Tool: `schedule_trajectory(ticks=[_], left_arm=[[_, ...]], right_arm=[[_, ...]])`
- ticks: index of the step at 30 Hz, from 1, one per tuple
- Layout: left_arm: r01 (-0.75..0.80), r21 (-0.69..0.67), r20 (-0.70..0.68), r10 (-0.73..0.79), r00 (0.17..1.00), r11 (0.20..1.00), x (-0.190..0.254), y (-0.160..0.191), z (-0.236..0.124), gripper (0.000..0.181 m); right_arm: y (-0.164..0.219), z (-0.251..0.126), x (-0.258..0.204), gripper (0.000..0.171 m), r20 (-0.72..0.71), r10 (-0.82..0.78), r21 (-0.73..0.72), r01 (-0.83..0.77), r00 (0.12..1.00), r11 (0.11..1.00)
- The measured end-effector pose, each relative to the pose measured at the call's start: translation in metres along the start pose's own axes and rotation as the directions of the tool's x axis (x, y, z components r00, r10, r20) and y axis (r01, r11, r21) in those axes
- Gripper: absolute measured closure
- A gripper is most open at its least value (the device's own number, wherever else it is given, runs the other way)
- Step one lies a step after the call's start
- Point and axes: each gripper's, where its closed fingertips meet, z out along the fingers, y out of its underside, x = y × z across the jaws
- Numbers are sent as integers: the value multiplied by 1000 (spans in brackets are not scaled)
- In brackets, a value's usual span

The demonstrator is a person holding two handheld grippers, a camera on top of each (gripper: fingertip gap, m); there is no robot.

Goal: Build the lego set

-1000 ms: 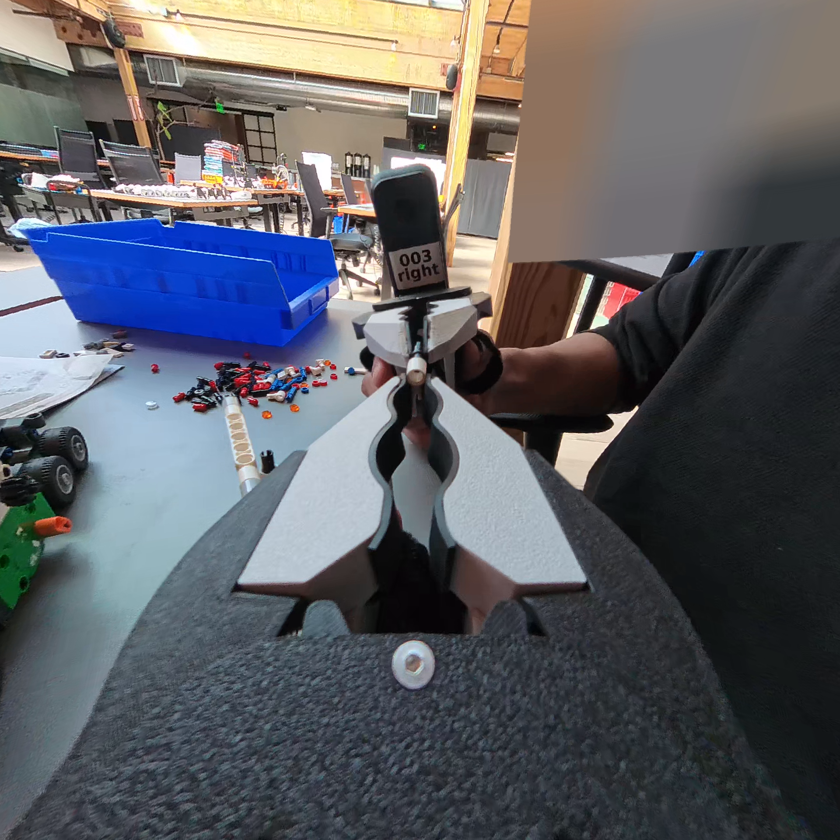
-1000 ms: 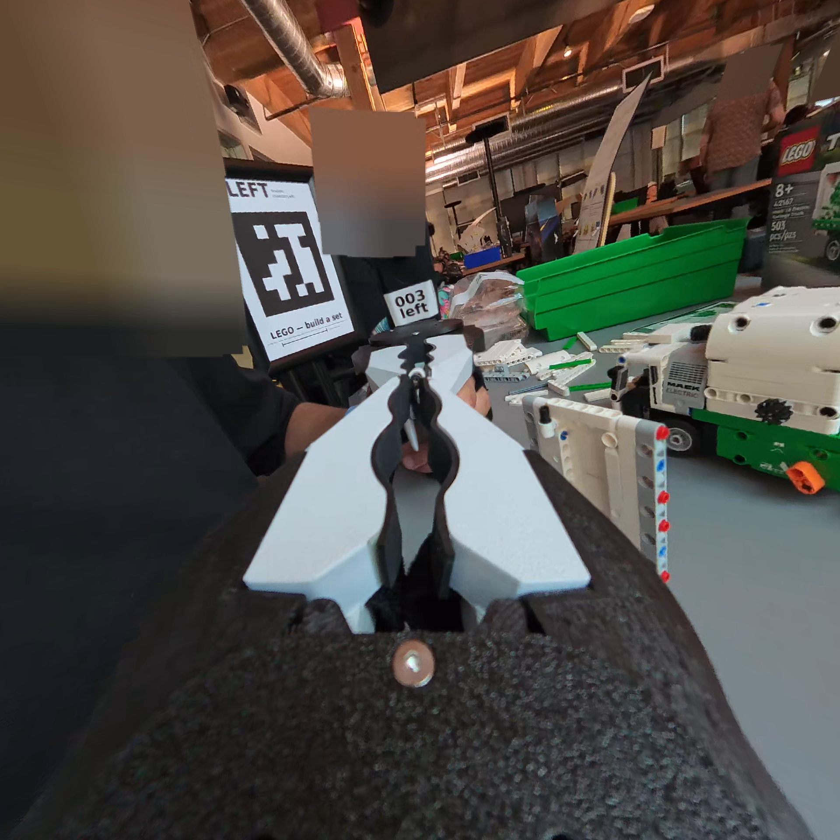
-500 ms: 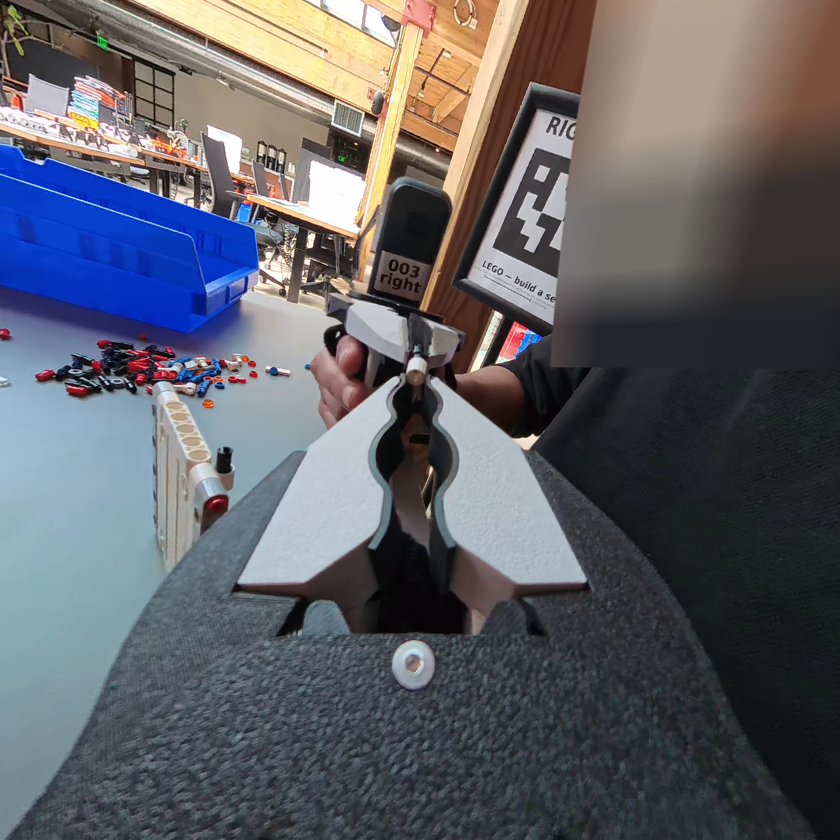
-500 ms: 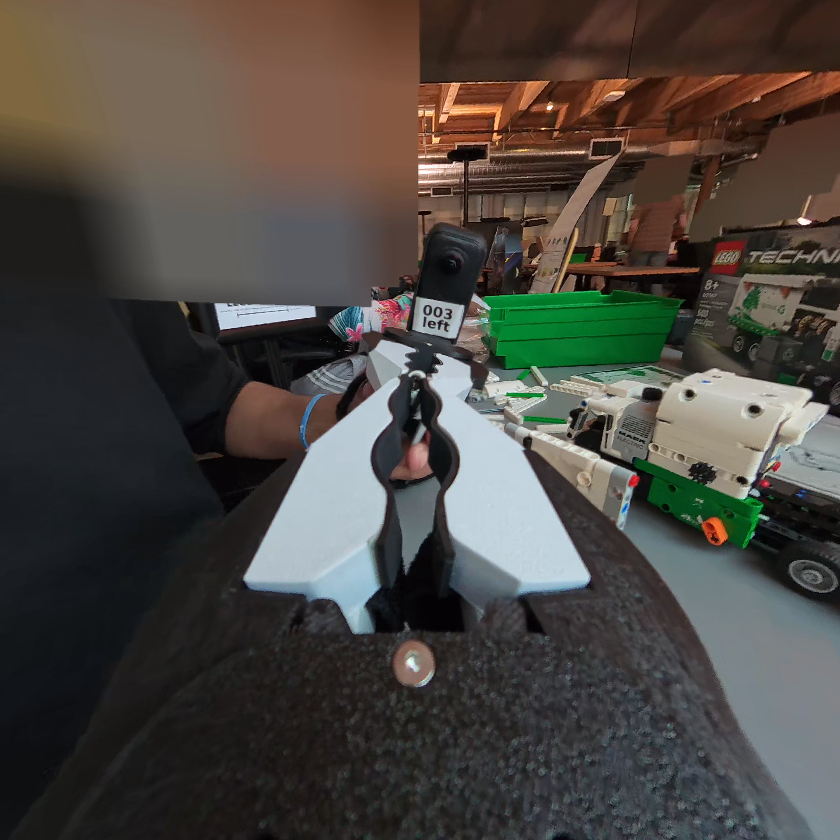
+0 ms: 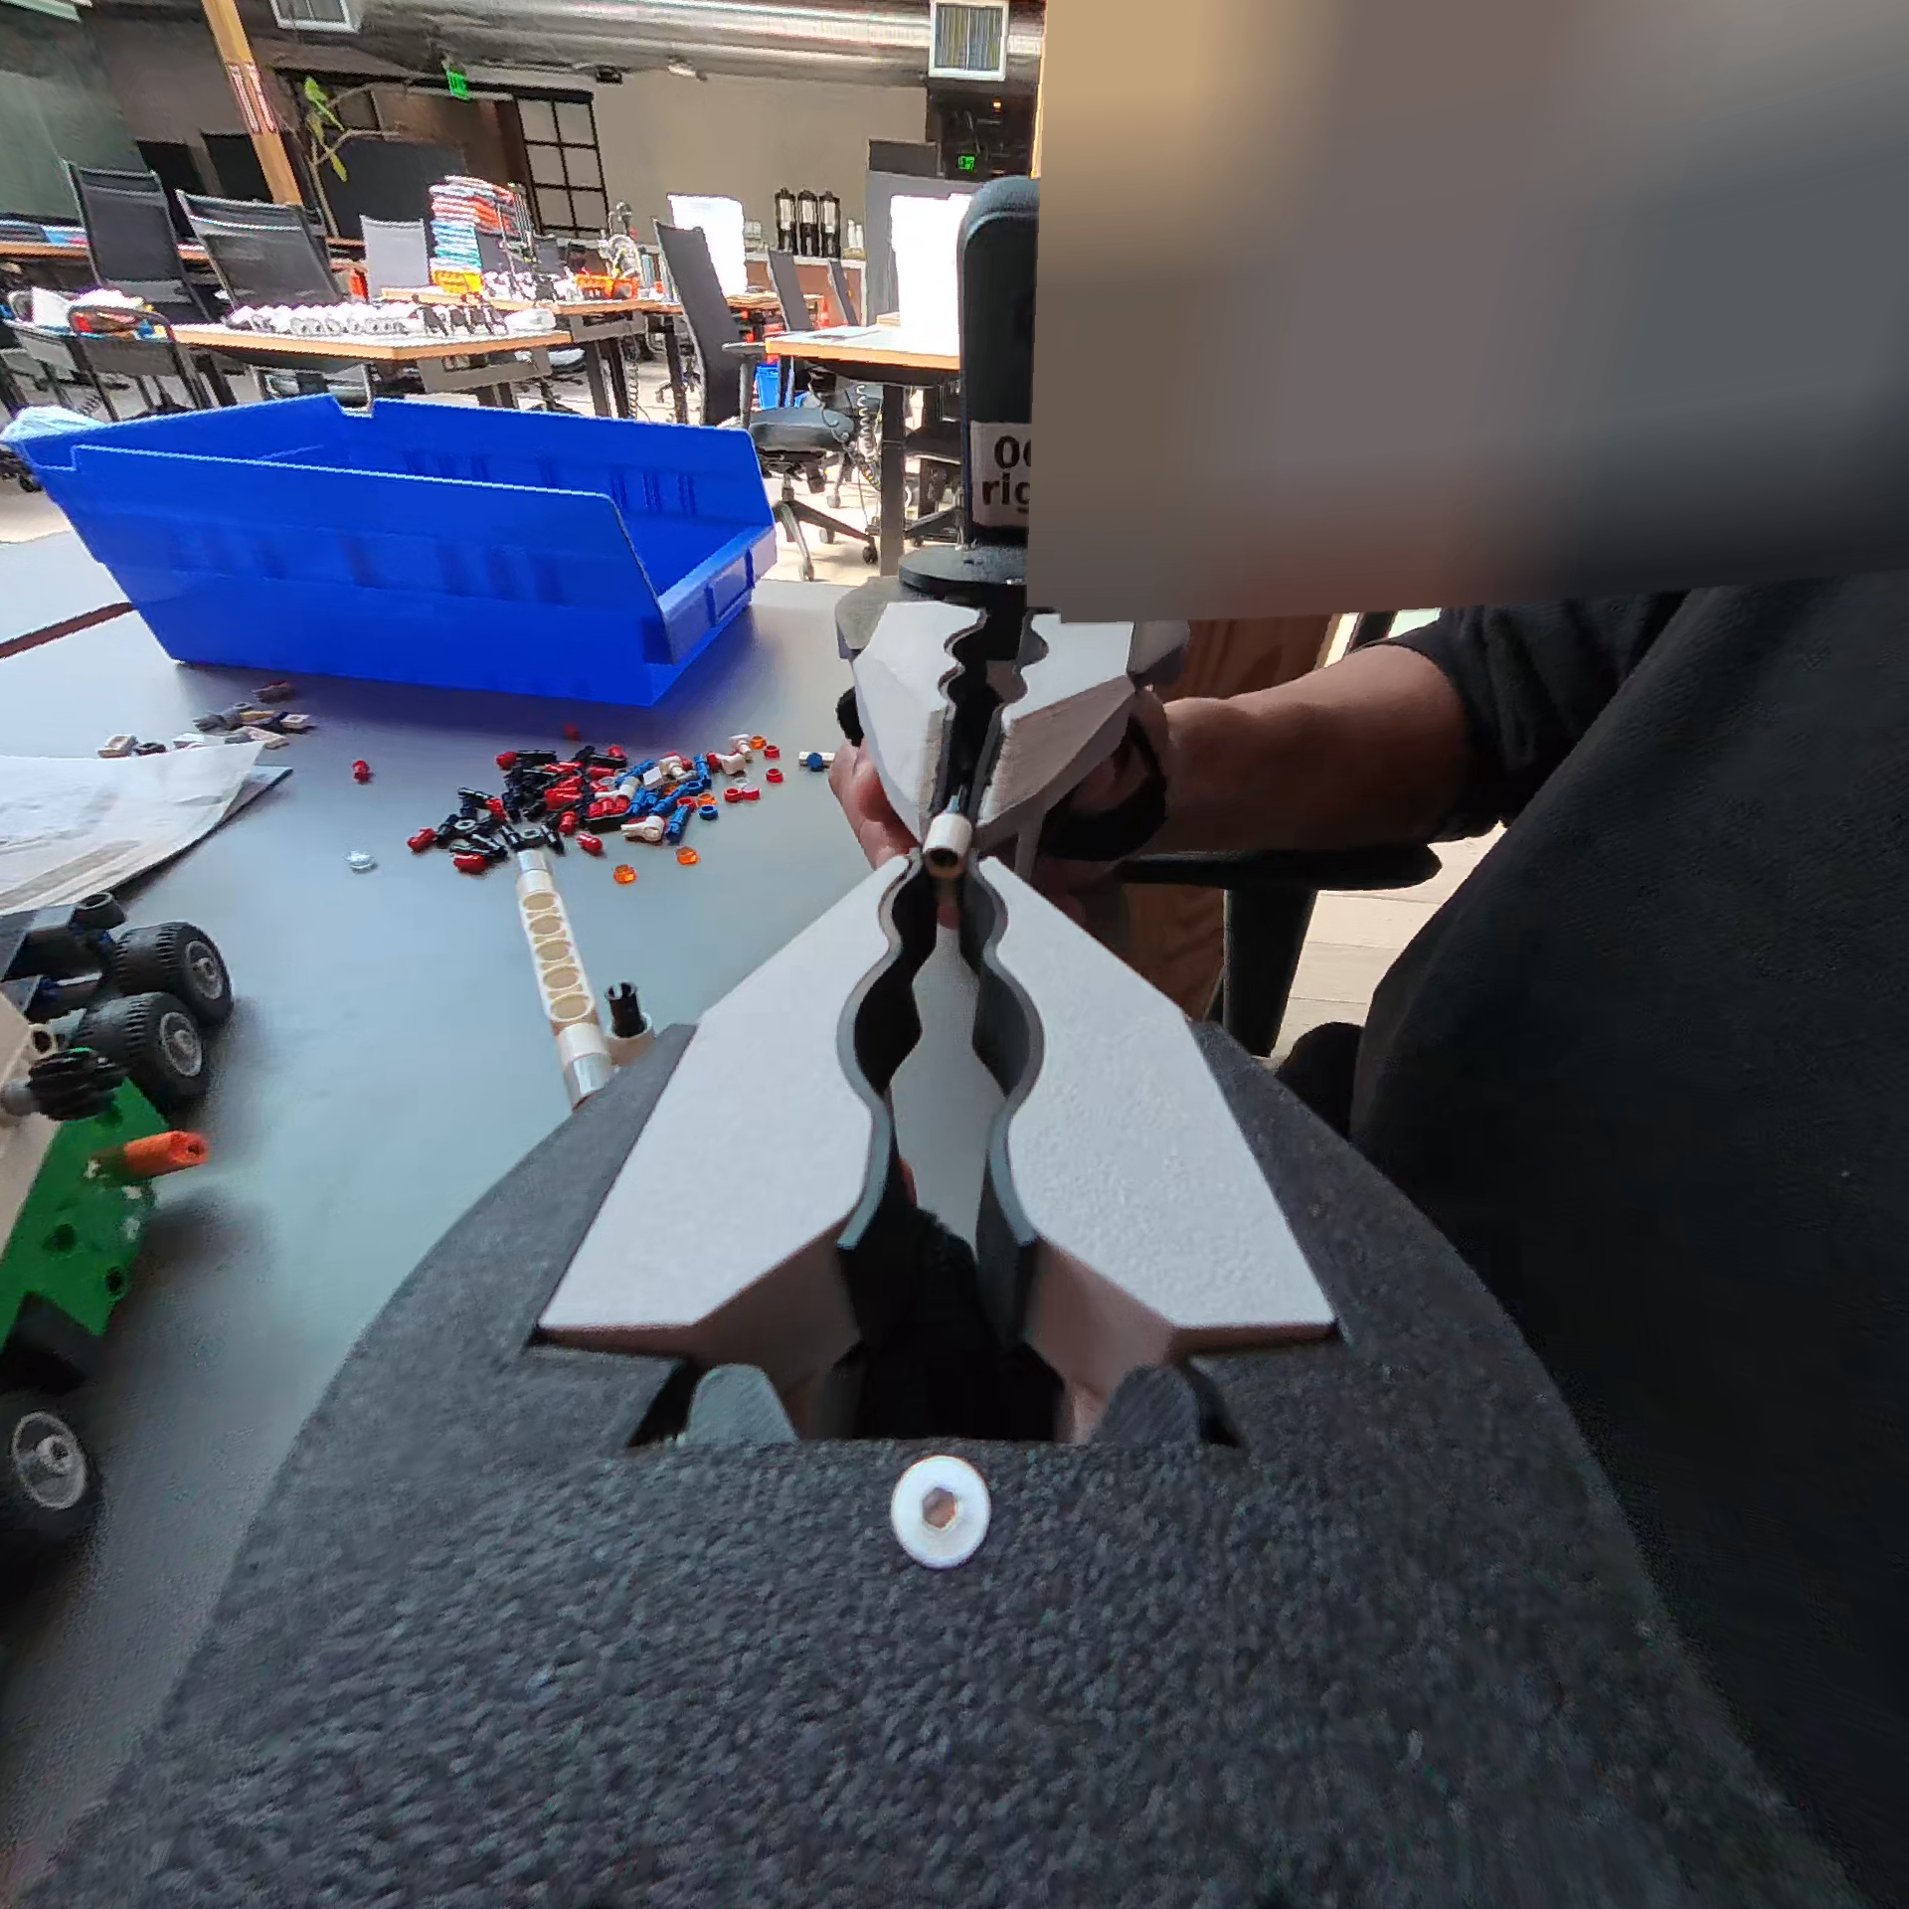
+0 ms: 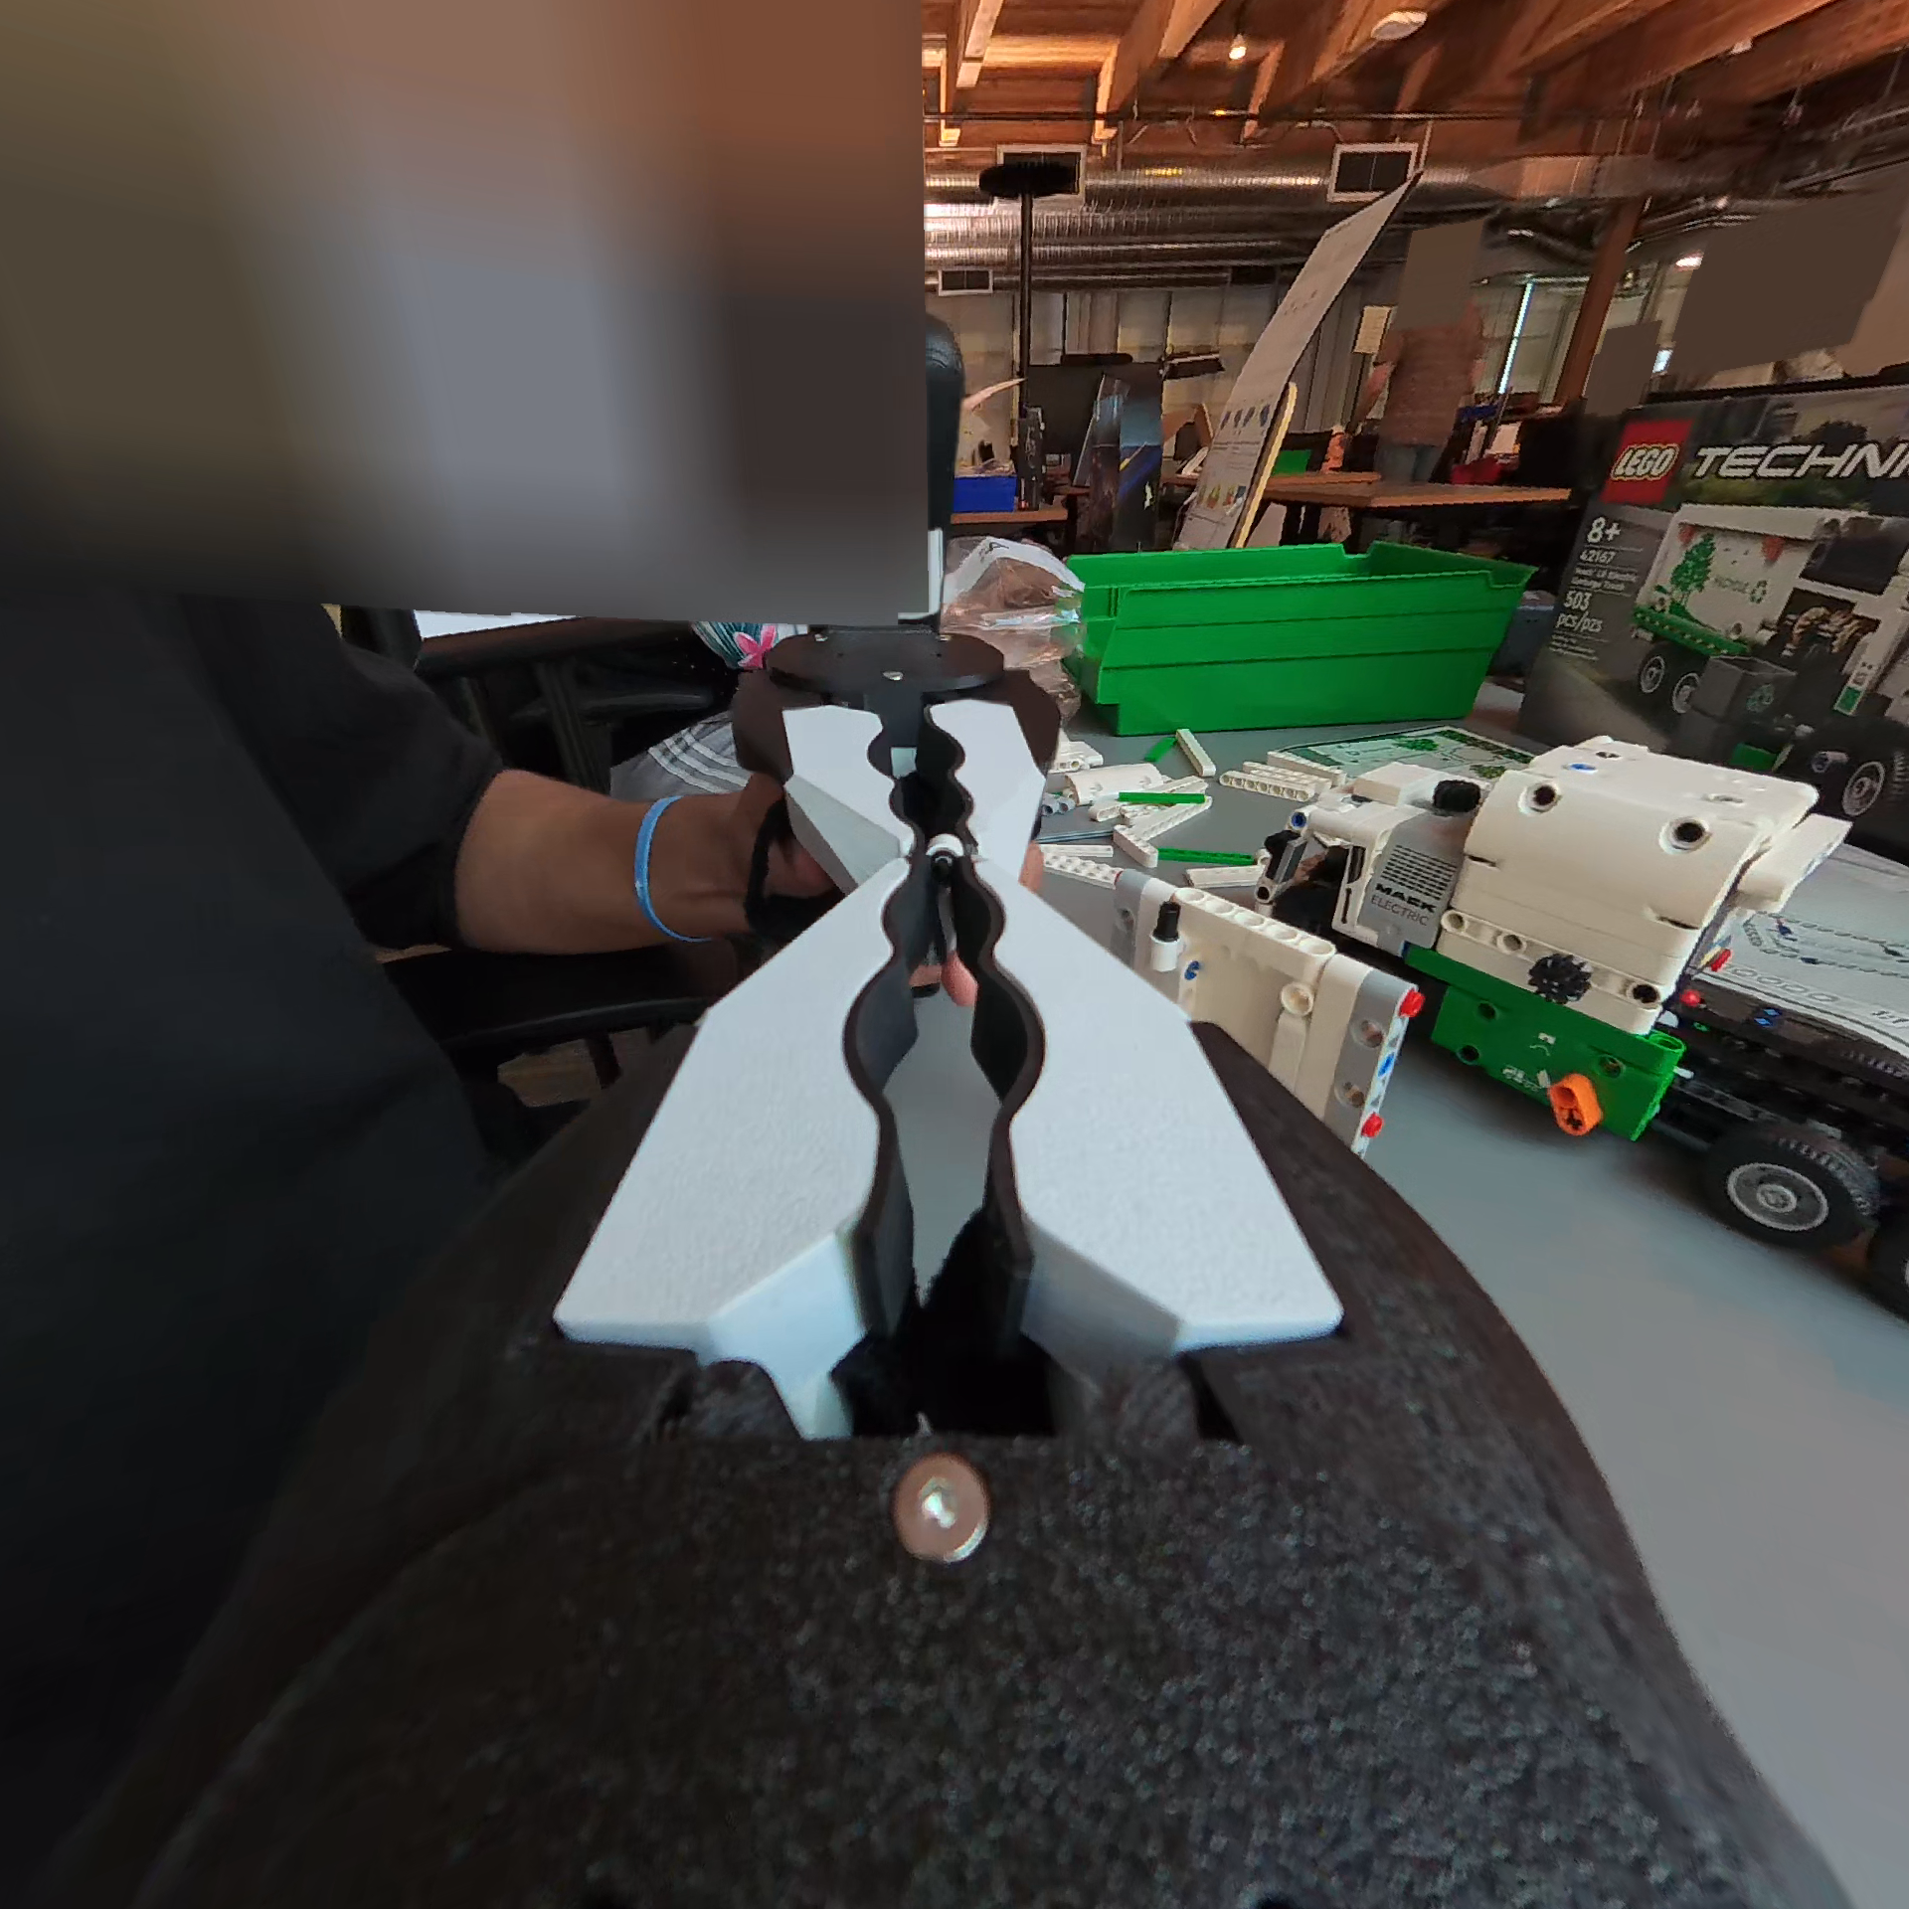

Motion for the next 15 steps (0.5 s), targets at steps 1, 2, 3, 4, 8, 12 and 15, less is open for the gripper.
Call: schedule_trajectory(ticks=[1,2,3,4,8,12,15], left_arm=[[-2,-2,1,2,1000,1000,0,0,0,179],[0,-7,8,0,1000,1000,-2,1,0,179],[4,-7,14,-4,1000,1000,-3,2,0,179],[4,-5,20,-4,1000,1000,-4,1,0,179],[-21,-2,38,21,999,1000,-6,1,0,179],[-37,-31,47,39,998,999,-6,5,2,179],[-110,-107,-9,110,994,988,10,16,13,179]], right_arm=[[0,0,0,168,3,0,-1,0,1000,1000],[2,0,1,168,-4,10,-13,-10,1000,1000],[2,0,3,168,-9,42,-24,-42,999,999],[2,0,4,168,-9,71,-41,-71,997,997],[-3,-5,6,168,-32,32,-66,-34,999,997],[1,-6,6,169,-20,27,-90,-29,999,995],[13,0,7,171,-36,10,-149,-15,999,989]])
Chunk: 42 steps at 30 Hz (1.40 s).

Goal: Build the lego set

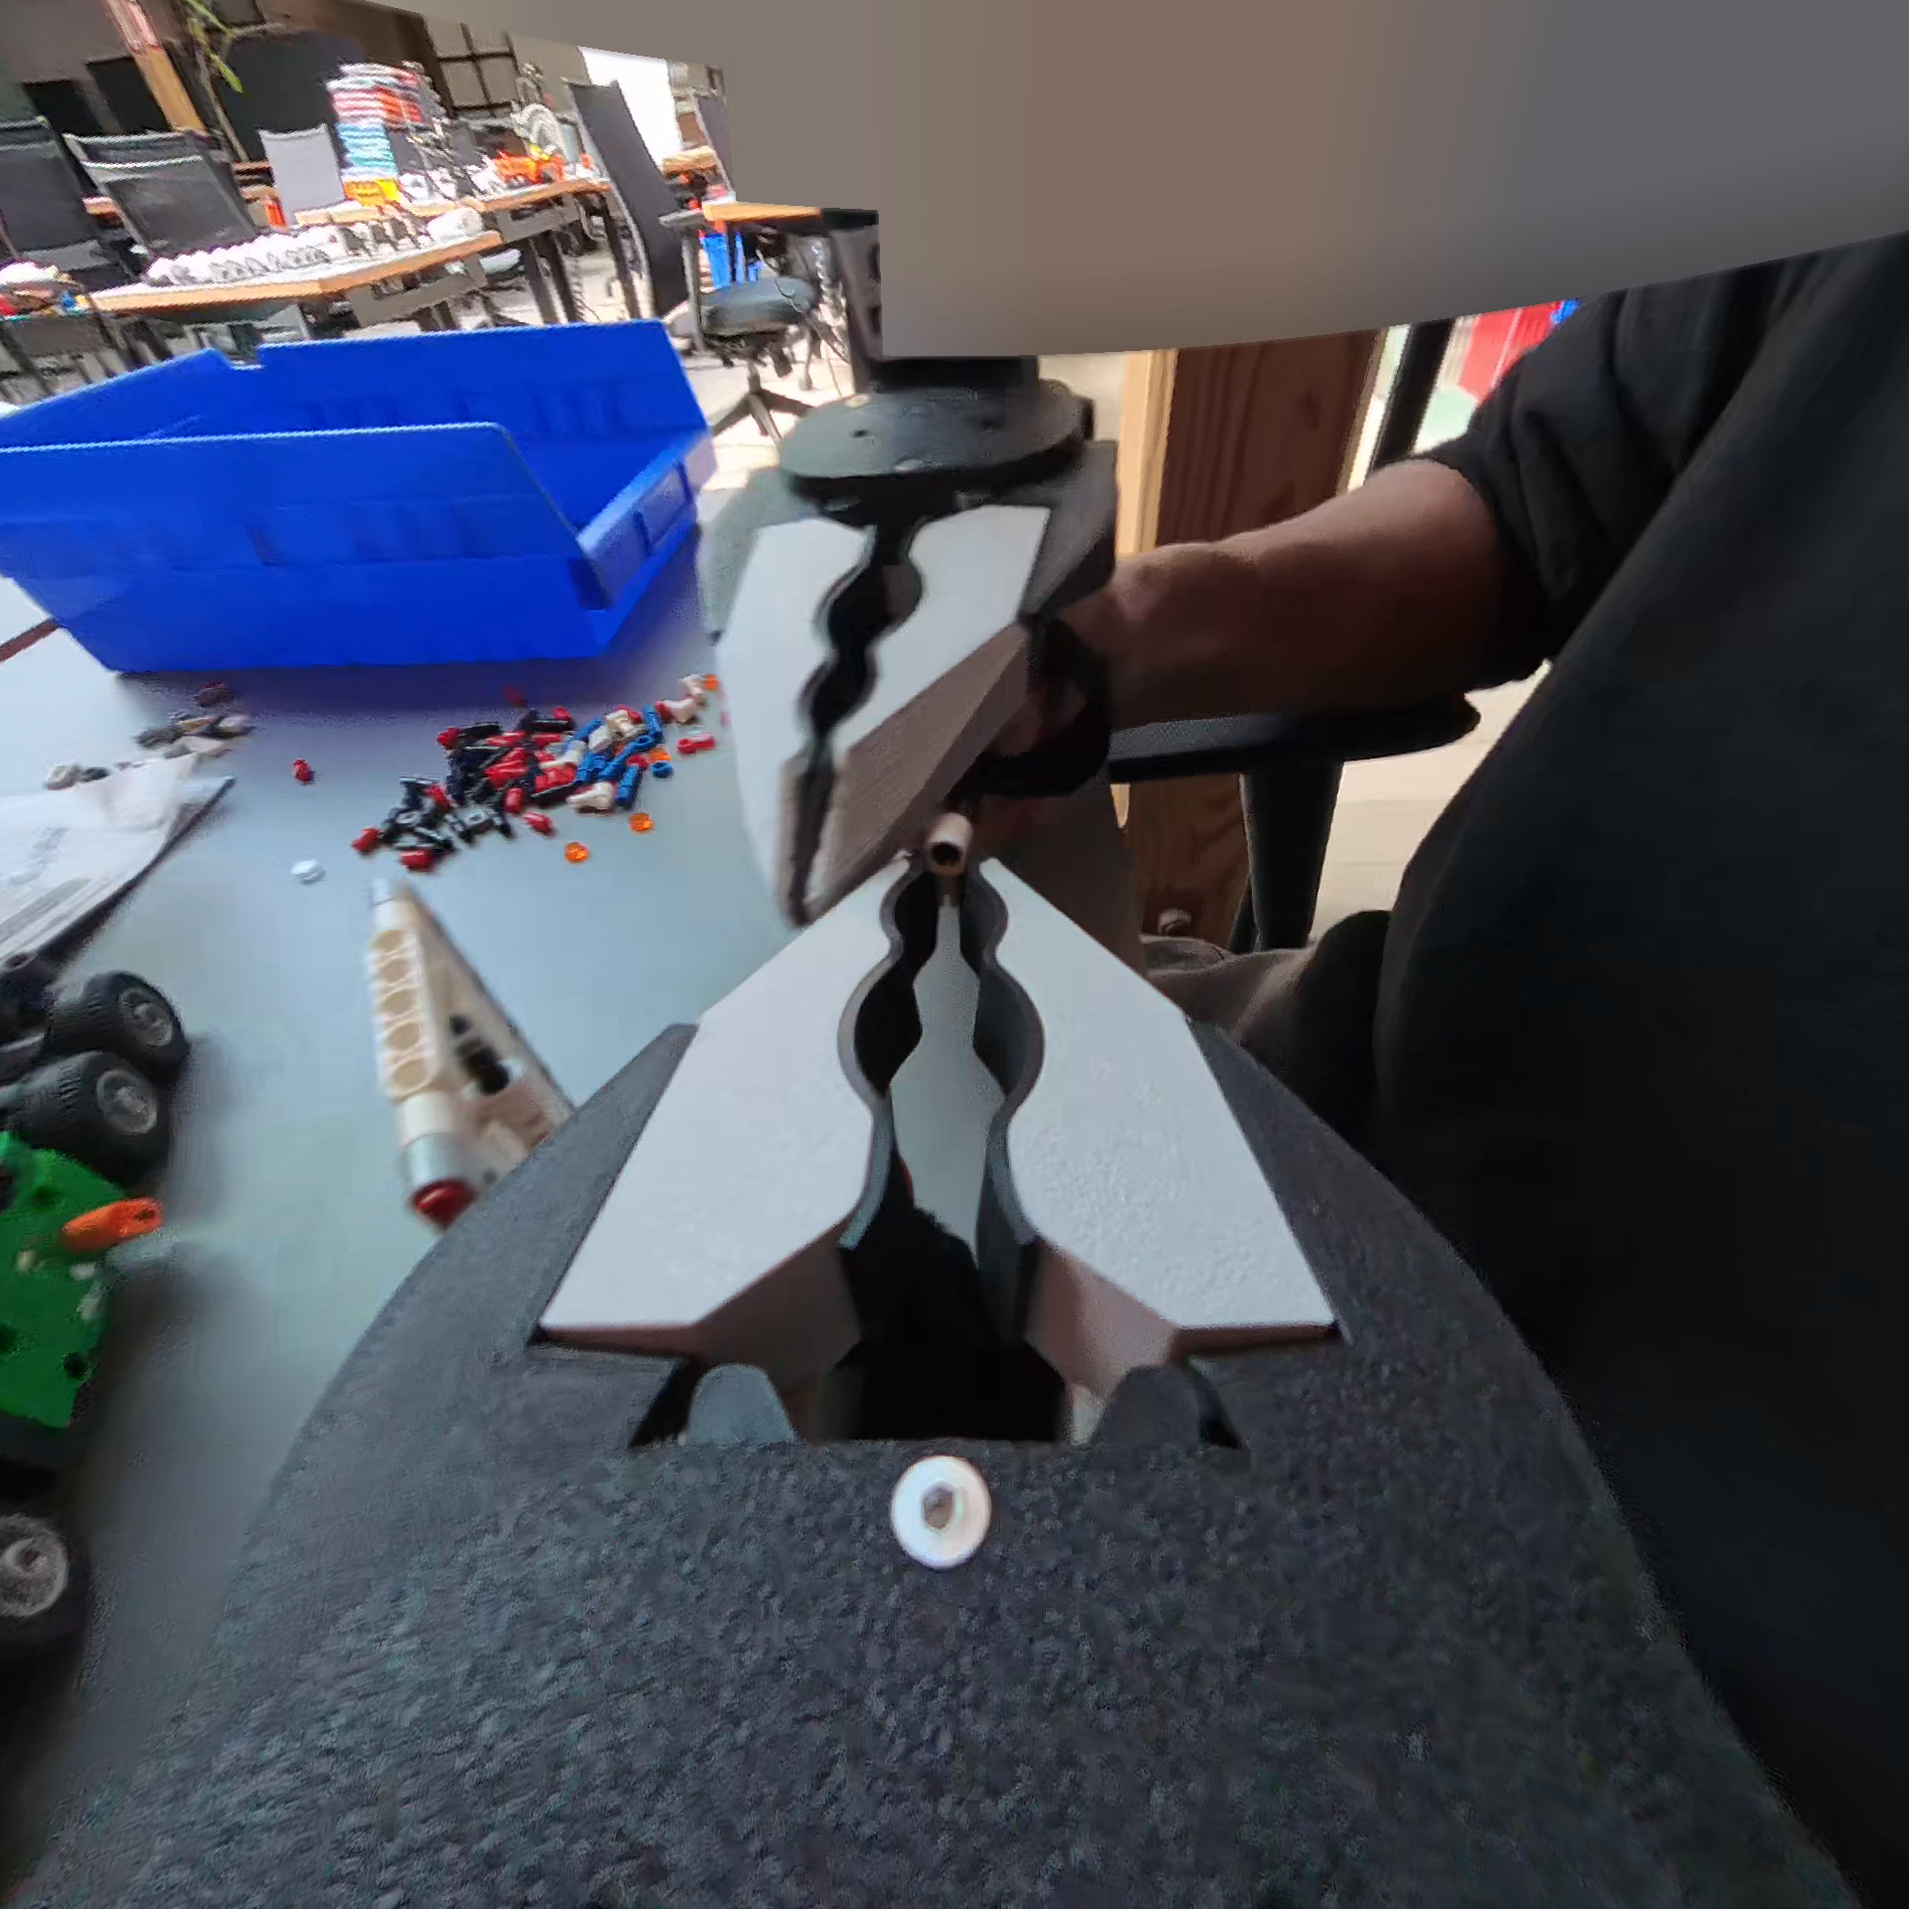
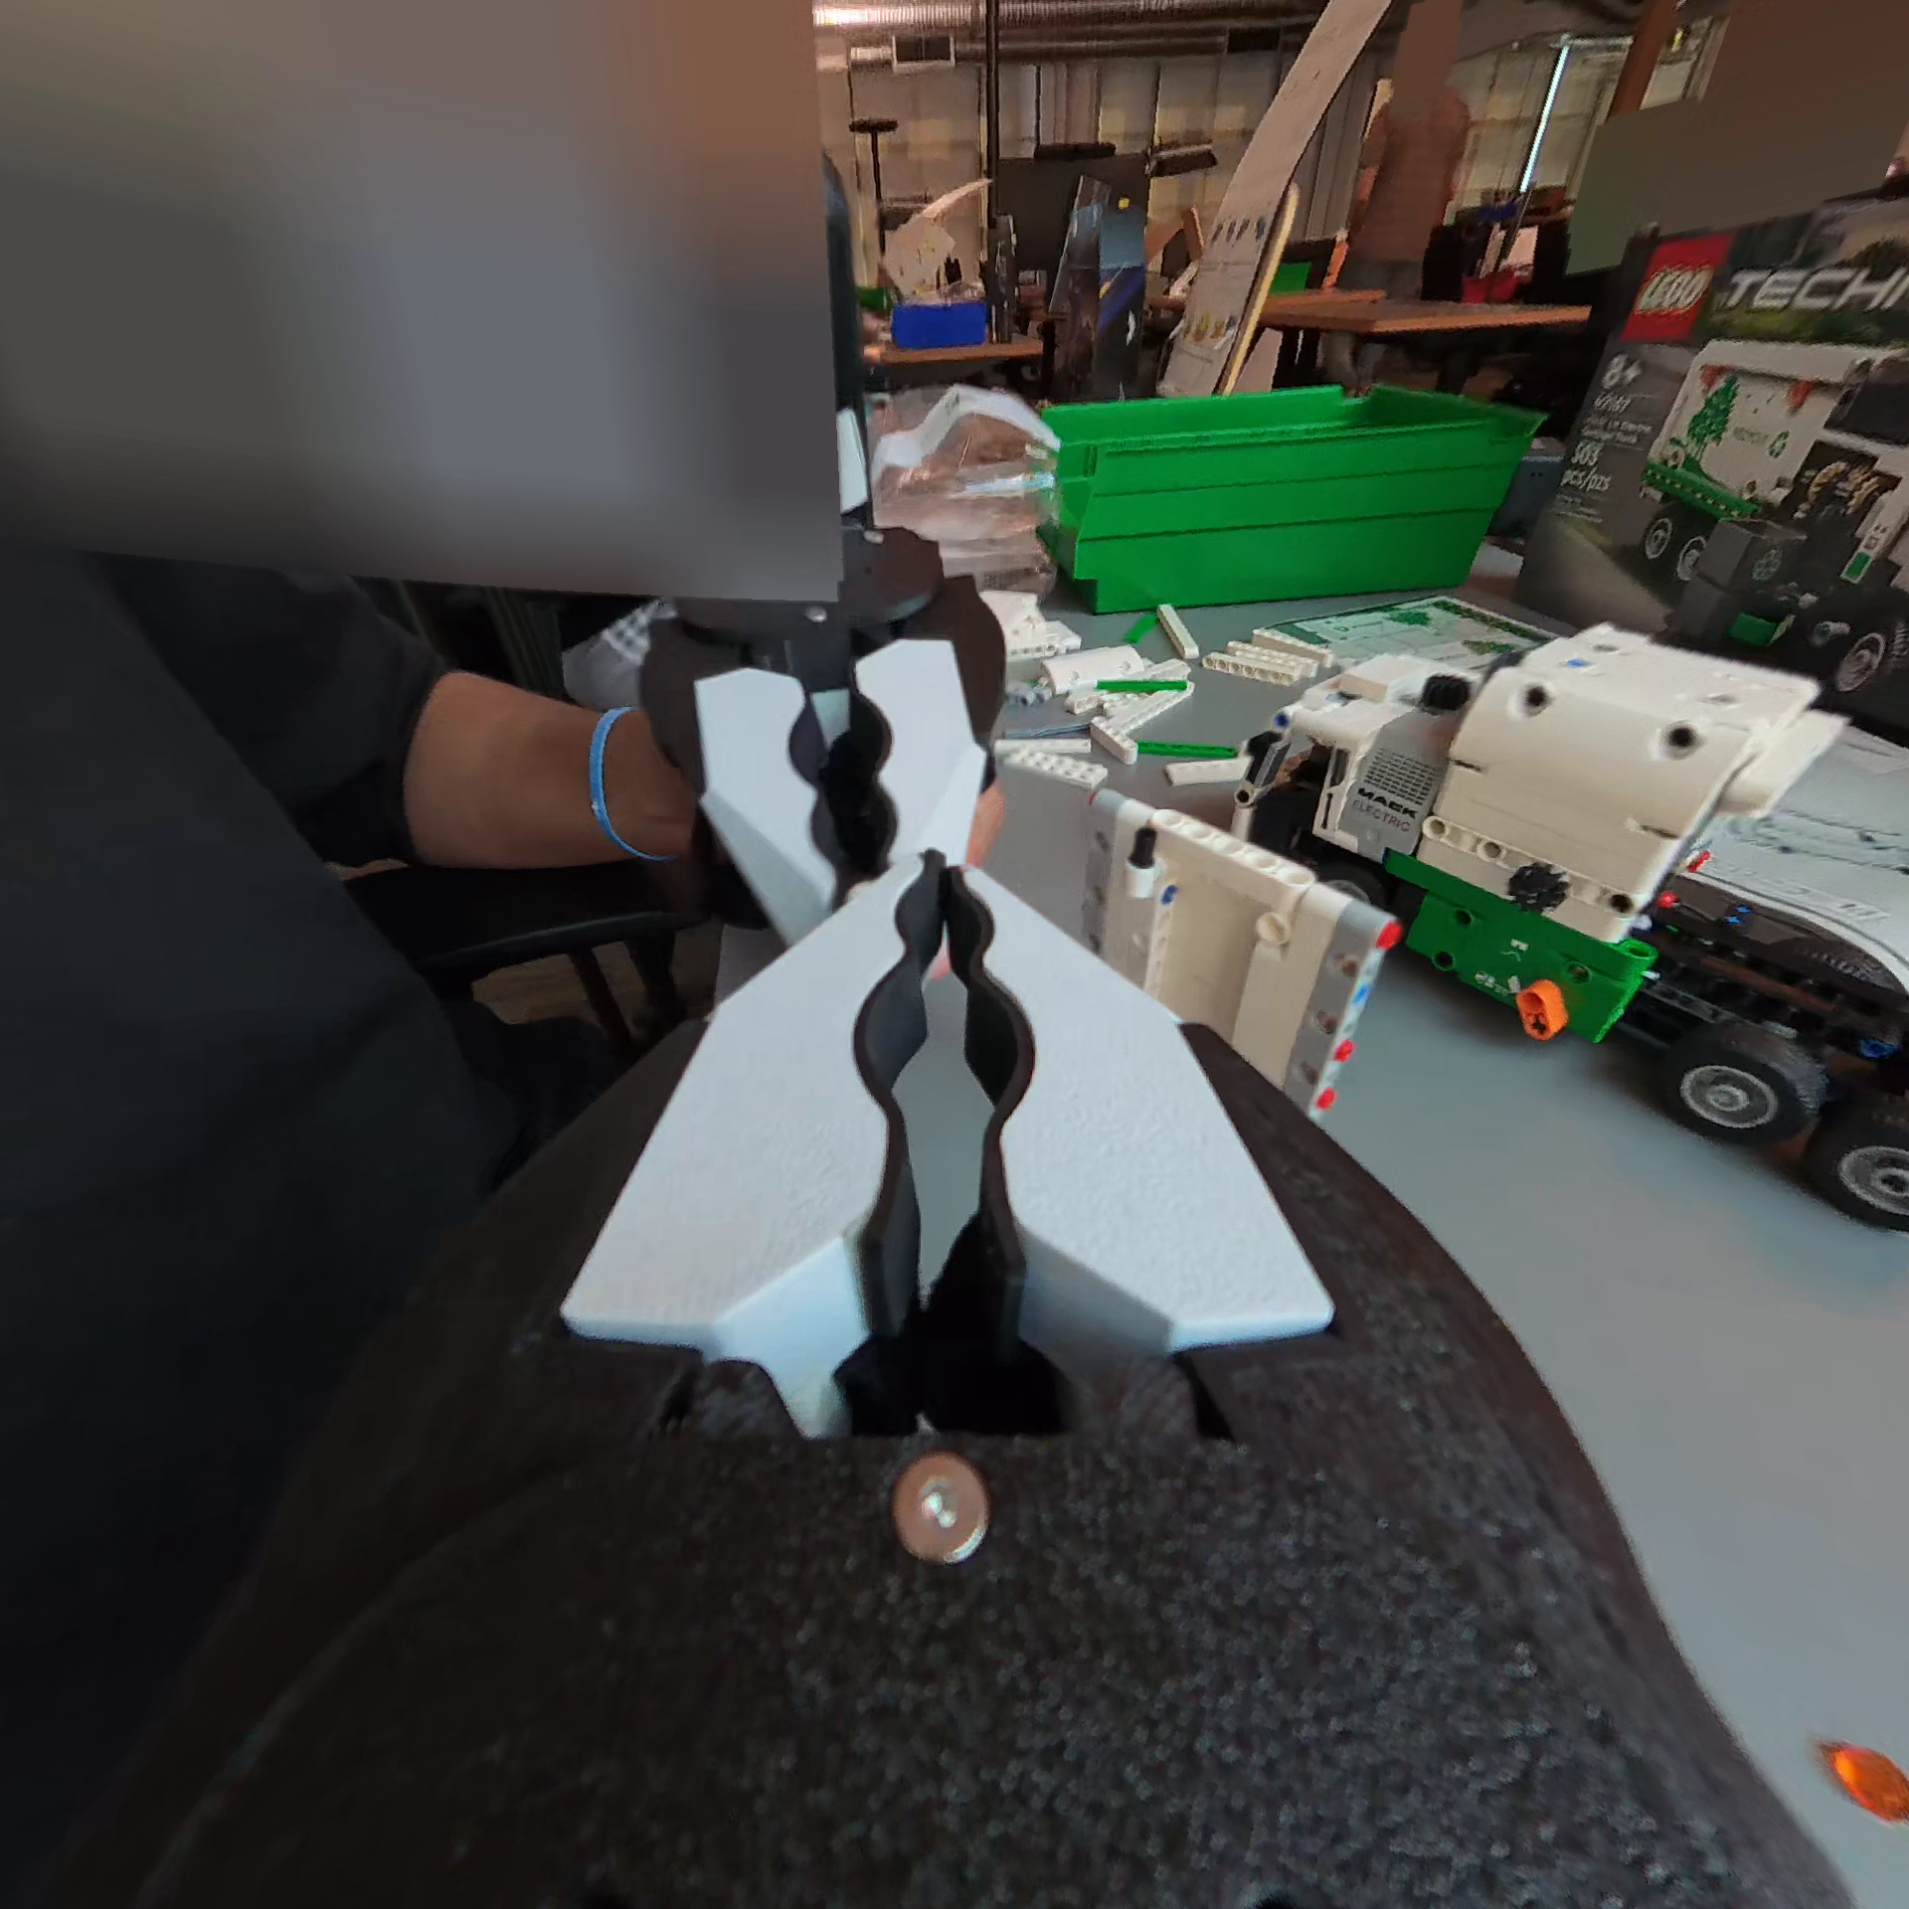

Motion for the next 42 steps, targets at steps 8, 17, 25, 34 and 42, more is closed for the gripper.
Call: schedule_trajectory(ticks=[8,17,25,34,42], left_arm=[[-64,-8,121,65,991,998,-10,0,-4,179],[-320,-149,291,351,890,936,-25,12,-4,179],[-309,-139,289,337,896,941,-25,11,-5,179],[-327,-218,299,382,874,919,-28,21,0,179],[-362,-300,358,456,815,882,-37,25,0,179]], right_arm=[[-22,-35,15,171,-18,39,26,-39,999,999],[16,-17,1,171,-14,-81,-177,77,997,981],[21,-22,9,171,-43,-79,-200,69,996,977],[29,-18,10,171,-54,-73,-227,59,996,972],[32,-18,18,171,-89,-31,-242,9,996,970]])
